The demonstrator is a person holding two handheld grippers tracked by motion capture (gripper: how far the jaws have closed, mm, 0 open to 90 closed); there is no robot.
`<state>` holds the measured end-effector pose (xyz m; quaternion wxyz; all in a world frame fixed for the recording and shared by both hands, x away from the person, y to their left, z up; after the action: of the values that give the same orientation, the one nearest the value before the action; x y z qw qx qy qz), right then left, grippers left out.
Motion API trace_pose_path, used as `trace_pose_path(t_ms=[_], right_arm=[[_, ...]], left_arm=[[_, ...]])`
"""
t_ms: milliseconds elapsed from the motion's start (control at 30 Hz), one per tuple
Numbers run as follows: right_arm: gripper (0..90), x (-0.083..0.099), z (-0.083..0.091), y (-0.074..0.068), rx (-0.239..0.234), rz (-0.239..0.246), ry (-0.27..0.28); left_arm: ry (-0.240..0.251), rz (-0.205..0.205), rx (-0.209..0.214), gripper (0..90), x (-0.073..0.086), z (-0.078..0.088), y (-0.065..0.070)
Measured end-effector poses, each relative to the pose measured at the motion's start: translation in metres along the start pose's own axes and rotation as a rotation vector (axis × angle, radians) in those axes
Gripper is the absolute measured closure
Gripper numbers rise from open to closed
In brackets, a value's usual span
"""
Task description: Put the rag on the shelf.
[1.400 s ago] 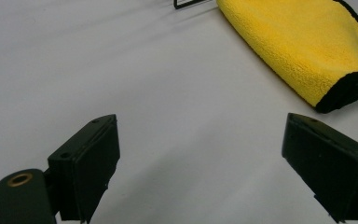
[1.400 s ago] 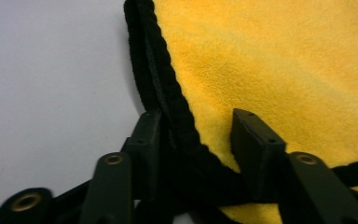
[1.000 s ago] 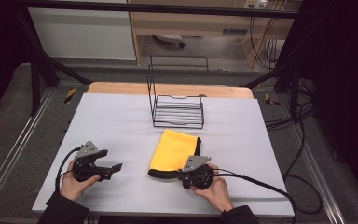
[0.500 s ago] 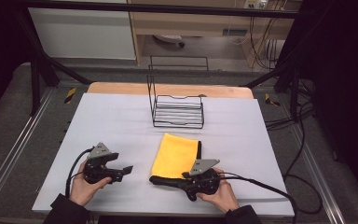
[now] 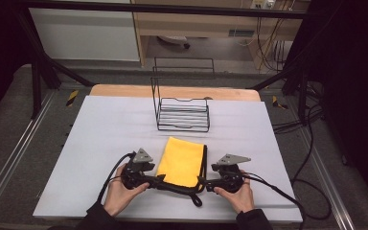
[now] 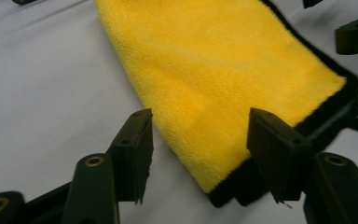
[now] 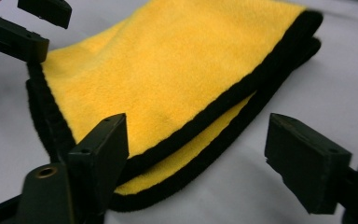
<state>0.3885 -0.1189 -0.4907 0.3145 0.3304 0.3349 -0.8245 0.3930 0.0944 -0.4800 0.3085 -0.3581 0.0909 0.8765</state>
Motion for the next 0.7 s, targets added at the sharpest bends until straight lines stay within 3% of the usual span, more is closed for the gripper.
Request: trace_pose_path(t_ms=[67, 133, 267, 300, 333, 400, 500, 533, 567, 700], right_arm=[[21.2, 0.002, -0.010, 0.000, -0.015, -0.048, 0.011], [22.7, 0.003, -0.014, 0.000, -0.019, -0.065, 0.012], [24.5, 0.009, -0.021, 0.000, 0.016, -0.049, -0.030], [31.7, 0.008, -0.023, -0.002, 0.020, -0.036, -0.020], [33.1, 0.009, -0.024, -0.004, 0.016, -0.039, -0.010], [41.9, 0.010, -0.026, -0.007, 0.025, -0.026, -0.005], [55.7, 0.008, -0.028, -0.009, 0.027, -0.046, -0.004], [55.7, 0.008, -0.028, -0.009, 0.027, -0.046, -0.004], [67.6, 0.007, -0.031, -0.011, 0.009, -0.059, 0.000], [75.7, 0.004, -0.034, -0.011, -0.017, -0.091, 0.003]], left_arm=[[-0.027, 0.014, 0.017, 47.3, 0.005, -0.005, -0.001], [-0.037, 0.031, 0.048, 52.9, 0.011, -0.006, 0.001], [-0.043, 0.006, 0.052, 55.2, 0.018, -0.009, 0.010], [-0.038, 0.002, 0.045, 56.7, 0.018, -0.009, 0.011], [-0.042, 0.002, 0.045, 58.5, 0.019, -0.009, 0.012], [-0.051, 0.037, 0.052, 61.8, 0.020, -0.009, 0.013], [-0.068, 0.055, 0.050, 69.4, 0.020, -0.009, 0.015], [-0.069, 0.064, 0.054, 69.4, 0.019, -0.009, 0.017], [-0.072, 0.065, 0.059, 79.3, 0.019, -0.008, 0.018], [-0.080, 0.078, 0.060, 82.8, 0.017, -0.007, 0.020]])
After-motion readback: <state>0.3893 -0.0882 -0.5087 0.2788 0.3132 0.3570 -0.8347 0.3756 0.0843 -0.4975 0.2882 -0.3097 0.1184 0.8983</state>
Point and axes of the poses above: each handheld gripper's, and its own axes: z roughly backward along the jaws, x roughly out of its underside, y roughly to its right, the point moved 8 cm from there along -z, roughly forward along the jaws, and after that the axes turned 13 degrees about -x, right-handed, at the moved point
